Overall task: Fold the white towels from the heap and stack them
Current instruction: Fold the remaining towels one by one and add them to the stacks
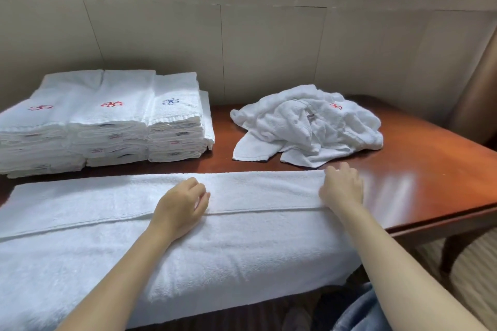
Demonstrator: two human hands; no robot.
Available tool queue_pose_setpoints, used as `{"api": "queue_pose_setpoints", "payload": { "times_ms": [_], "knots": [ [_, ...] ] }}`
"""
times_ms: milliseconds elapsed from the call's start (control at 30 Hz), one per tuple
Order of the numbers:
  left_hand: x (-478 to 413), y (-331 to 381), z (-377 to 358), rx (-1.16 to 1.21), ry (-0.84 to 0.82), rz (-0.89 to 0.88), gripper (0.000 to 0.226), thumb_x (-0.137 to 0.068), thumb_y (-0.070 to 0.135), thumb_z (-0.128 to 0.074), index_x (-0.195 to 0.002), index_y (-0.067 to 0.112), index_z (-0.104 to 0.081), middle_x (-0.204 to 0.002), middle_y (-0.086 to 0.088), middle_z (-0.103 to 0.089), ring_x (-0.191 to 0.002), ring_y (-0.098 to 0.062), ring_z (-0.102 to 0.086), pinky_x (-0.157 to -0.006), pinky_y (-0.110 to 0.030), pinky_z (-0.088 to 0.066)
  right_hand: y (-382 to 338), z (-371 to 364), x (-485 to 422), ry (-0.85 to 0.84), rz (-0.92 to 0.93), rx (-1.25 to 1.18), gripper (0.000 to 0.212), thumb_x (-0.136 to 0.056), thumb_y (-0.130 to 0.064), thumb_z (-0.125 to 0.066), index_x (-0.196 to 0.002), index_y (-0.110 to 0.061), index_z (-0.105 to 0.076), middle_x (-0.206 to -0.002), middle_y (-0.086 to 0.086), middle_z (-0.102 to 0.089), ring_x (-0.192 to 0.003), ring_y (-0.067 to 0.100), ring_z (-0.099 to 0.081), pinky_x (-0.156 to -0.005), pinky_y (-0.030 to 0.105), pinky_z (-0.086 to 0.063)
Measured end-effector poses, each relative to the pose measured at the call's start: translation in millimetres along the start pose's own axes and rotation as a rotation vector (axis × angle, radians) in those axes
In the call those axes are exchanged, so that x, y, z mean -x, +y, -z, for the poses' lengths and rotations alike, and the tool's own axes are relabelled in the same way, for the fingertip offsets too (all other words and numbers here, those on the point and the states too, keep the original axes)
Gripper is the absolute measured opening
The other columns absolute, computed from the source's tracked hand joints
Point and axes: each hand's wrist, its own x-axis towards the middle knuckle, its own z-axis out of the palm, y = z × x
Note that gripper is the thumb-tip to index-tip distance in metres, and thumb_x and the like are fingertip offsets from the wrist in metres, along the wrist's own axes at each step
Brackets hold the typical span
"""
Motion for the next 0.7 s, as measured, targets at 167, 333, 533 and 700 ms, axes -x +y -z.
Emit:
{"api": "queue_pose_setpoints", "payload": {
  "times_ms": [167, 333, 533, 700],
  "knots": [
    [-2.0, -10.0, -7.7, -0.181, -0.394, 0.41, 0.058, -0.094, 0.058, -0.031, -0.147, 0.035, -0.027, -0.16, 0.0, -0.015, -0.146, -0.018, -0.014, -0.115, -0.05, -0.011, -28.7, -34.8, 9.0, -0.337, 0.156, -0.059, 0.063, -0.095, -0.06, -0.018, -0.151, -0.032, -0.012, -0.161, 0.004, 0.001, -0.146, 0.032, 0.001, -0.113, 0.057, 0.003],
    [1.6, -9.4, -8.6, -0.245, -0.492, 0.502, 0.066, -0.087, 0.073, -0.016, -0.148, 0.048, -0.009, -0.161, 0.01, 0.004, -0.148, -0.016, 0.002, -0.108, -0.067, -0.003, -23.5, -39.4, -6.9, -0.376, 0.181, -0.024, 0.068, -0.087, -0.073, -0.014, -0.149, -0.044, -0.006, -0.16, -0.001, 0.008, -0.146, 0.032, 0.008, -0.109, 0.064, 0.007],
    [9.0, -0.2, -5.3, -0.242, -0.508, 0.626, 0.073, -0.08, 0.081, -0.011, -0.146, 0.052, 0.004, -0.159, 0.013, 0.012, -0.147, -0.022, 0.01, -0.103, -0.073, 0.002, -26.8, -40.5, -23.3, -0.364, 0.231, -0.017, 0.068, -0.086, -0.075, -0.013, -0.148, -0.047, -0.007, -0.161, -0.004, 0.003, -0.147, 0.029, 0.006, -0.109, 0.066, 0.004],
    [9.2, 1.0, -5.0, -0.257, -0.503, 0.684, 0.077, -0.078, 0.083, -0.01, -0.146, 0.05, 0.004, -0.159, 0.013, 0.012, -0.147, -0.023, 0.012, -0.101, -0.074, 0.003, -29.3, -41.3, -32.1, -0.381, 0.295, -0.016, 0.063, -0.089, -0.071, -0.013, -0.148, -0.048, -0.009, -0.161, -0.006, 0.0, -0.147, 0.028, 0.005, -0.109, 0.065, 0.005]
  ]
}}
